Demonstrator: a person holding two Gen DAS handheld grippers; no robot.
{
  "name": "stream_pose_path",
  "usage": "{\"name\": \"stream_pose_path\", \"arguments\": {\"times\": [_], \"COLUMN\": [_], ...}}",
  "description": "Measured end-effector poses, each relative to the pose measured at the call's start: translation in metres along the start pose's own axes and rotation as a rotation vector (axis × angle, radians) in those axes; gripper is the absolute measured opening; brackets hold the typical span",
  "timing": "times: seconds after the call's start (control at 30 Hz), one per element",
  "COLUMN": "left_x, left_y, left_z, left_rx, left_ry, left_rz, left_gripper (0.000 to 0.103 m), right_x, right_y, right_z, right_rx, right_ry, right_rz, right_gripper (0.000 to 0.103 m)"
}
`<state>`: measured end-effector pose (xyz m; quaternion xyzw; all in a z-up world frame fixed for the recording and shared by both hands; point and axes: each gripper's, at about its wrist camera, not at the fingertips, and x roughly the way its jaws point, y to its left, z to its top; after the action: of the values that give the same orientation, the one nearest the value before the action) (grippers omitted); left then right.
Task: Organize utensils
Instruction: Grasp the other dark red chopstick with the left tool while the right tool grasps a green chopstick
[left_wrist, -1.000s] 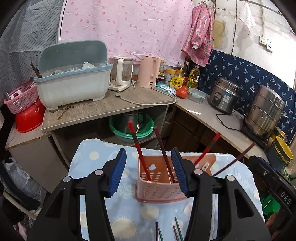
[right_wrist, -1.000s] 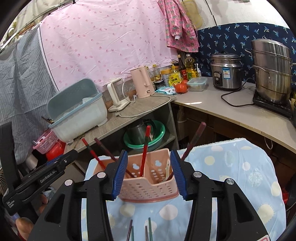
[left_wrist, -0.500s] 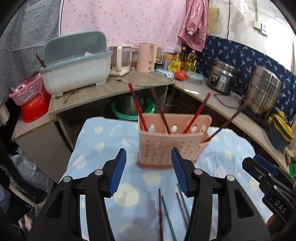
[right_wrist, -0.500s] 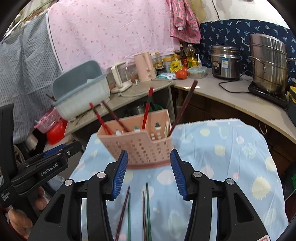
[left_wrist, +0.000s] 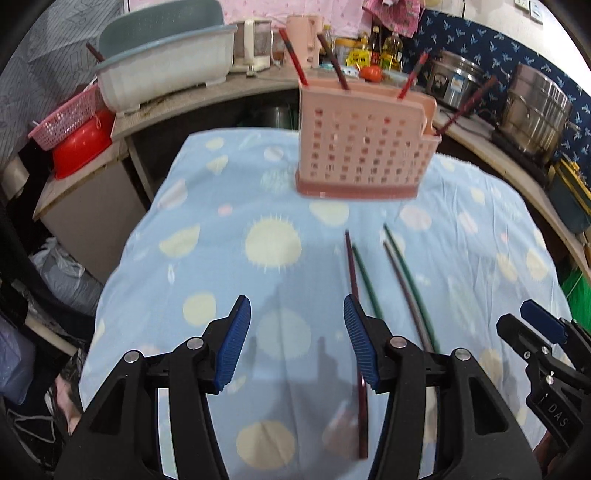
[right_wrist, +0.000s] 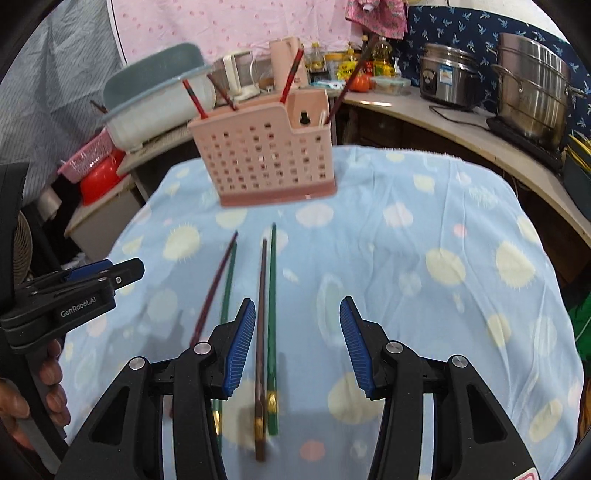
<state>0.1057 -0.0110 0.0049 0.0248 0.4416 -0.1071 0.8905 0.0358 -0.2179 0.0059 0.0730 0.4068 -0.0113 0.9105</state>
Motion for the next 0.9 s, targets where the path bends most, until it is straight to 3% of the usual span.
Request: {"name": "stream_pose_path", "arguments": {"times": [0.4,0.67,0.9], "left_x": [0.009,0.011,0.011], "left_y": [-0.012,-0.022,-0.025], "left_z": [-0.069,-0.082,-0.085], "left_rx": [0.03,0.048,0.058], "left_ry": [0.098,0.113,0.113], "left_rz": [-0.037,-0.05,-0.054], "left_gripper": [0.05,0.05,0.05], "right_x": [0.011,0.016,0.021], "right_y": [-0.001,0.004,0.01], "right_z": [-0.058,-0.066,-0.069], "right_rx": [0.013,-0.009,-0.034], "right_ry": [0.1,0.115,0.132], "right_rz": [-0.006,-0.006,-0.003], "right_gripper": [0.047,0.041,0.027]}}
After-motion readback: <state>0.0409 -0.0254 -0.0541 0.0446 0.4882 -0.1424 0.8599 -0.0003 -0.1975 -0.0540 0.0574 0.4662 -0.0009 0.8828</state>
